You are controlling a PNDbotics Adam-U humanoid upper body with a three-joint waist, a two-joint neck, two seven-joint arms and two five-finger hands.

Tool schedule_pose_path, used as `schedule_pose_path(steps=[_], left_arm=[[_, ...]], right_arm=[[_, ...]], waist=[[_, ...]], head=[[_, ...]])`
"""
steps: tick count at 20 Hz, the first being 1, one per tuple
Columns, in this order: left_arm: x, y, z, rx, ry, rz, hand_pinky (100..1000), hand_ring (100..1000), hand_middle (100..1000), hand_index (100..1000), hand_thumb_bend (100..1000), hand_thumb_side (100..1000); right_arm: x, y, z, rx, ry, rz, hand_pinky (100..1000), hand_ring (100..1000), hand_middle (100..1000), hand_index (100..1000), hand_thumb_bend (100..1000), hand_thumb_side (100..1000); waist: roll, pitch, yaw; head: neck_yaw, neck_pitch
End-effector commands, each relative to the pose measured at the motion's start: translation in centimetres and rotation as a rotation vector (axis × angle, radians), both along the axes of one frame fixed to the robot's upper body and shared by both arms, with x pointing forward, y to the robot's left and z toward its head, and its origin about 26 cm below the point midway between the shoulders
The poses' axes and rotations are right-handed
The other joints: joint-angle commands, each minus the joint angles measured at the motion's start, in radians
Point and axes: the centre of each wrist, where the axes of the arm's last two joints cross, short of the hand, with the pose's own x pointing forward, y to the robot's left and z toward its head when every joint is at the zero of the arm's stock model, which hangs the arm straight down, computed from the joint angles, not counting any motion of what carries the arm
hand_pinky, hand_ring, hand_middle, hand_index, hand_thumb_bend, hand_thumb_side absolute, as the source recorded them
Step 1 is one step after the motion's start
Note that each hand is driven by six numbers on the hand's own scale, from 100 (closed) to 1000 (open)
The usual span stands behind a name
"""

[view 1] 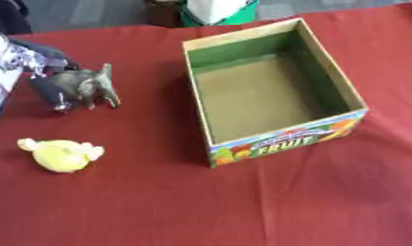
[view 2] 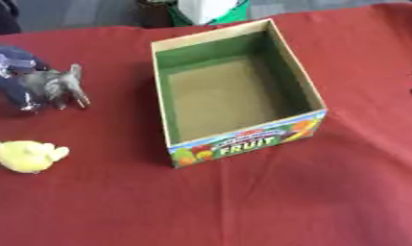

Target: Pick up objects on the table and place them in the box.

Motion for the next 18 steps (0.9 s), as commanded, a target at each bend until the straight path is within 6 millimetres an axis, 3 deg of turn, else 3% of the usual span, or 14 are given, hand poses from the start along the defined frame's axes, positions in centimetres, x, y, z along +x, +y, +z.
schedule_pose_path(steps=[1,6,12,15,18], left_arm=[[-0.48,0.16,1.53,-0.029,-0.061,-0.013,811,776,737,821,218,291],[-0.37,-0.03,1.32,-0.108,-0.09,-0.047,763,703,640,638,100,303],[-0.29,-0.05,1.29,-0.176,-0.105,-0.041,699,605,550,460,100,203],[-0.21,0.02,1.08,-0.205,-0.103,-0.026,665,545,506,377,100,268],[-0.15,0.12,0.99,-0.224,-0.088,-0.002,643,509,471,325,100,202]], right_arm=[[-0.25,0.01,0.87,-0.014,-0.031,0.003,677,765,628,811,100,1000],[-0.29,-0.03,0.73,-0.01,-0.024,-0.003,678,765,627,811,100,1000],[-0.32,-0.04,0.59,-0.006,-0.018,-0.006,679,766,627,812,100,1000],[-0.33,-0.05,0.55,-0.003,-0.015,-0.009,680,767,627,812,100,1000],[-0.34,-0.07,0.52,-0.002,-0.013,-0.011,680,767,627,812,100,1000]], waist=[[-0.005,-0.019,-0.001],[-0.006,-0.02,0.002],[-0.007,-0.022,0.003],[-0.008,-0.023,0.004],[-0.009,-0.026,0.006]], head=[[0.003,-0.008],[0.002,-0.004],[0.001,0.0],[-0.001,0.002],[-0.001,0.003]])
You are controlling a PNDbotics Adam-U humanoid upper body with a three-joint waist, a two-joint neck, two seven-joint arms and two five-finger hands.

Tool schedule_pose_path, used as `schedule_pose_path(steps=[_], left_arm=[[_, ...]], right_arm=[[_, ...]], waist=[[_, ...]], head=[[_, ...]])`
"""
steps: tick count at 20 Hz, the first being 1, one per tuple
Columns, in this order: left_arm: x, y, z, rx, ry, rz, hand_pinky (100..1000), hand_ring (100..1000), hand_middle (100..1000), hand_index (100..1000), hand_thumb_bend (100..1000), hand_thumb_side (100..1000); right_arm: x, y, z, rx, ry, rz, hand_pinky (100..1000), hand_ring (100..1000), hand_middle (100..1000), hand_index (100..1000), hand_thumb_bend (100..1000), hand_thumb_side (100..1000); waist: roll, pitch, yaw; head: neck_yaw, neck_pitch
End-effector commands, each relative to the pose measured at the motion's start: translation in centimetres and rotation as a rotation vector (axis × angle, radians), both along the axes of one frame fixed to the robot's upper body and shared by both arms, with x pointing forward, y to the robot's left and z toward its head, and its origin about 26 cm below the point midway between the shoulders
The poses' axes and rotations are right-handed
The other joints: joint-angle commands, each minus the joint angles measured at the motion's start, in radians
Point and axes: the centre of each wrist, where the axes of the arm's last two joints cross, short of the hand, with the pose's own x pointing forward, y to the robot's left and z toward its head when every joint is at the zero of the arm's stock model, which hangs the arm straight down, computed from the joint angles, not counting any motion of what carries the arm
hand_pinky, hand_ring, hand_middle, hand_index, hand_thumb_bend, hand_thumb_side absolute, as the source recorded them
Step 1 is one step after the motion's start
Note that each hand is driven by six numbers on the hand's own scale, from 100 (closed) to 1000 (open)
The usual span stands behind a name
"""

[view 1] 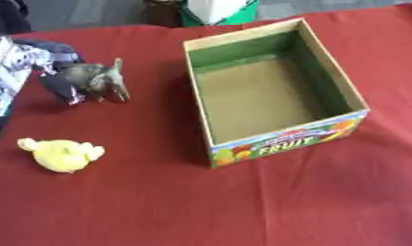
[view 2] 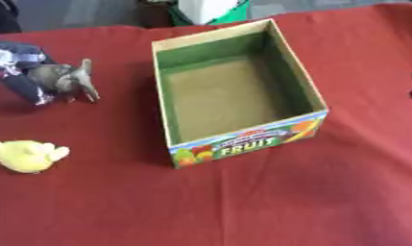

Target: Pick up objects on the table and place them in the box.

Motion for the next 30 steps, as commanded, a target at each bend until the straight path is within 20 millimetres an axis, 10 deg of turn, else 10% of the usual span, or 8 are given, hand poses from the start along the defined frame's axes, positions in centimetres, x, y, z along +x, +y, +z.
schedule_pose_path(steps=[1,30], left_arm=[[-0.4,0.6,1.5,-0.018,-0.025,0.03,639,506,467,316,100,198],[-1.4,-1.9,4.0,-0.285,-0.315,-0.034,553,396,270,188,100,259]], right_arm=[[-0.3,-0.2,0.8,-0.015,-0.022,-0.01,680,767,627,812,100,1000],[-0.5,-0.4,0.5,0.014,-0.007,-0.009,684,769,626,812,100,1000]], waist=[[-0.005,-0.028,0.003],[-0.015,-0.095,0.022]], head=[[-0.001,0.003],[-0.02,0.037]])
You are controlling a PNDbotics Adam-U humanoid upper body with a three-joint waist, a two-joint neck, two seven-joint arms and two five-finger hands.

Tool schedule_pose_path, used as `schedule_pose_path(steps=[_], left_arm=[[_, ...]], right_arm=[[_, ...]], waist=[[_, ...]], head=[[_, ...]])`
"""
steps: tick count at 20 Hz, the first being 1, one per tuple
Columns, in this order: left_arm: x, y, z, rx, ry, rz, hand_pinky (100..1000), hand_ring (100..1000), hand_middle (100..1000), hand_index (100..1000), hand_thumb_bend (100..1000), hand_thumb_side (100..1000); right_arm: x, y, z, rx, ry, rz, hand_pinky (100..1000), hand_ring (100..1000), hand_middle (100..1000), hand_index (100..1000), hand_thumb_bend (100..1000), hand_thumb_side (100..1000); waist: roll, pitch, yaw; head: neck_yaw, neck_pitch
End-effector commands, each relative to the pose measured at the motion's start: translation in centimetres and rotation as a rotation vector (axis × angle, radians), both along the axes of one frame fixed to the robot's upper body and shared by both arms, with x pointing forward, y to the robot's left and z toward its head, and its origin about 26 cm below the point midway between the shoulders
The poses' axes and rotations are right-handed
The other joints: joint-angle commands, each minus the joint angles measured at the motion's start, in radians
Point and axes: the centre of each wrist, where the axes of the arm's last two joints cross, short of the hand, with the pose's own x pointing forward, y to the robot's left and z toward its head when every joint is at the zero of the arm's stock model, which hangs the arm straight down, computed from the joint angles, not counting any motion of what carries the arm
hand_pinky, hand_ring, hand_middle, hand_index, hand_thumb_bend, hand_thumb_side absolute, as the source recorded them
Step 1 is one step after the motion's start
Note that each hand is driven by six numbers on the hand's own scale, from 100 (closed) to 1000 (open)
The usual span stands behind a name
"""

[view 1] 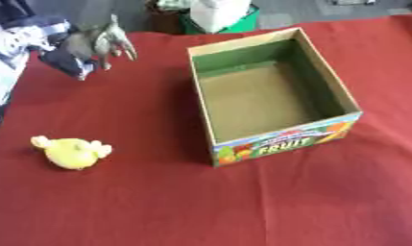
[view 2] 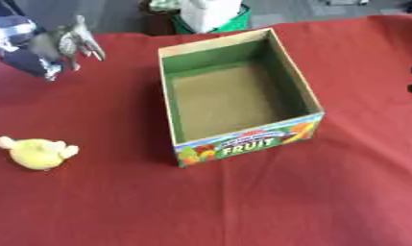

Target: Pick up objects on the table and place them in the box.

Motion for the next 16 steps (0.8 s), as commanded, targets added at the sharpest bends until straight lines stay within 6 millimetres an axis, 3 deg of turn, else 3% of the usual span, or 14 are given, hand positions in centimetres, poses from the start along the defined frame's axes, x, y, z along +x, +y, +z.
schedule_pose_path(steps=[1,8,16], left_arm=[[-0.9,-0.9,2.7,0.0,-0.089,-0.015,553,397,270,189,100,262],[-1.8,-6.8,4.3,0.046,-0.153,-0.13,562,409,276,192,100,281],[-3.2,-12.8,4.8,0.083,-0.193,-0.235,564,414,278,194,100,297]], right_arm=[[-0.3,-0.2,0.9,-0.007,-0.025,0.0,683,769,626,812,100,1000],[-0.2,0.0,1.1,-0.007,-0.027,0.023,683,770,627,812,100,1000],[-0.1,0.3,1.3,-0.003,-0.032,0.046,683,769,627,812,100,1000]], waist=[[-0.004,-0.035,0.003],[0.0,-0.058,-0.001],[0.01,-0.065,-0.021]], head=[[-0.007,0.01],[-0.011,0.023],[0.001,0.03]])
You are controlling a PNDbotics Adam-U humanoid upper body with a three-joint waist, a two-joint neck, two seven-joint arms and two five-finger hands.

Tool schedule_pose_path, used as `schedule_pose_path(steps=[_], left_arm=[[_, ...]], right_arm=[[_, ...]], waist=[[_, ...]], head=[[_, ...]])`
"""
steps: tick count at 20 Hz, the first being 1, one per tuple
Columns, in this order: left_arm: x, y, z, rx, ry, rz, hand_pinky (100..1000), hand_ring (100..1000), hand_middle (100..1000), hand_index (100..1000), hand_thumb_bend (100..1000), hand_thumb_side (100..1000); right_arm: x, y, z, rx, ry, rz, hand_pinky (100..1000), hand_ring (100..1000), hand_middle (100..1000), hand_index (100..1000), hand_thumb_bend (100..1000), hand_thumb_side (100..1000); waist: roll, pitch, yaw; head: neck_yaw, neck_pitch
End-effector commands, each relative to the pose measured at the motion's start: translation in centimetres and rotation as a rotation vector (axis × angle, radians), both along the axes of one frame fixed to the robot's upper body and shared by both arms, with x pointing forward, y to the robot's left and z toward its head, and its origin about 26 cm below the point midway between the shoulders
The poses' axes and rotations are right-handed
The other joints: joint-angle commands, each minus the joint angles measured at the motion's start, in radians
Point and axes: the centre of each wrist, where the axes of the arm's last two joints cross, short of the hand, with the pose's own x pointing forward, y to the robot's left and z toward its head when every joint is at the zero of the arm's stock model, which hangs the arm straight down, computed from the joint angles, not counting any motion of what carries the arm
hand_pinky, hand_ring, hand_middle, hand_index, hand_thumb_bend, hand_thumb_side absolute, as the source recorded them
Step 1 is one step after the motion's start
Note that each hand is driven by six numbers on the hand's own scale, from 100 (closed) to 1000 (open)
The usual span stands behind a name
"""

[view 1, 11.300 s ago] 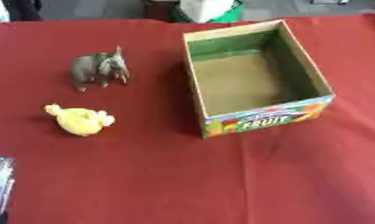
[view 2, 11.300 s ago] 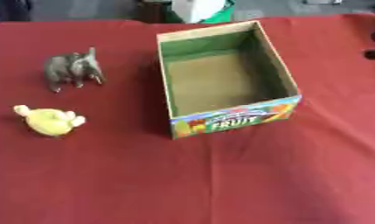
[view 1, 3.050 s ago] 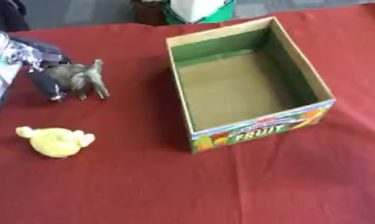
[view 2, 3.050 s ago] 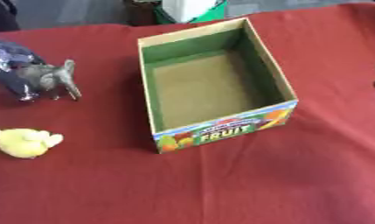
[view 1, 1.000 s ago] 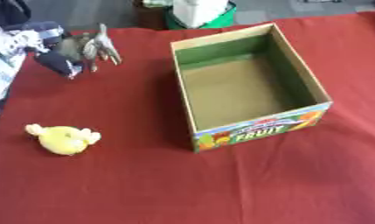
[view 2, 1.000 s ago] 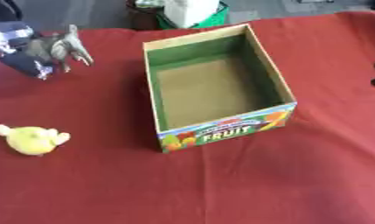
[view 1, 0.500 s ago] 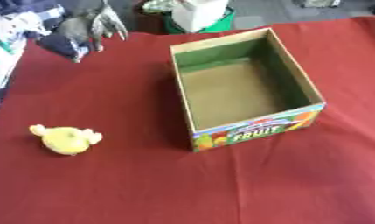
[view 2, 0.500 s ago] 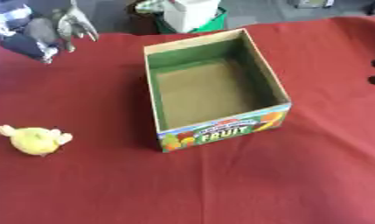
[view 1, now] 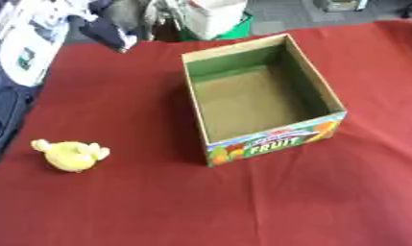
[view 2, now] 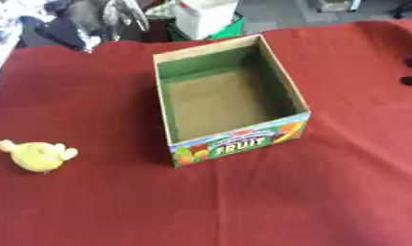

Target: Pick up objects on the table and place them in the box.

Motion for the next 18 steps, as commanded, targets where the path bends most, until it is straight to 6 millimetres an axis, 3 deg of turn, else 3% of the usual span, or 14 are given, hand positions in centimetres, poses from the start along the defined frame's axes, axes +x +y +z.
schedule_pose_path(steps=[1,9,18], left_arm=[[-0.9,-1.8,1.8,-0.01,-0.066,-0.017,564,415,278,194,100,302],[-1.3,-5.7,1.1,0.001,-0.123,-0.052,563,422,281,196,100,308],[-1.1,-9.6,-0.3,0.103,-0.175,-0.045,561,434,284,201,100,314]], right_arm=[[-0.2,0.1,1.1,-0.019,-0.031,0.017,683,769,627,812,100,1000],[0.1,0.7,1.6,-0.016,-0.044,0.055,683,770,627,812,100,1000],[0.5,1.6,2.1,-0.005,-0.051,0.11,683,770,627,813,100,1000]], waist=[[-0.001,-0.026,-0.004],[0.007,-0.026,-0.02],[0.017,-0.016,-0.048]], head=[[0.009,0.006],[0.037,0.025],[0.076,0.005]])
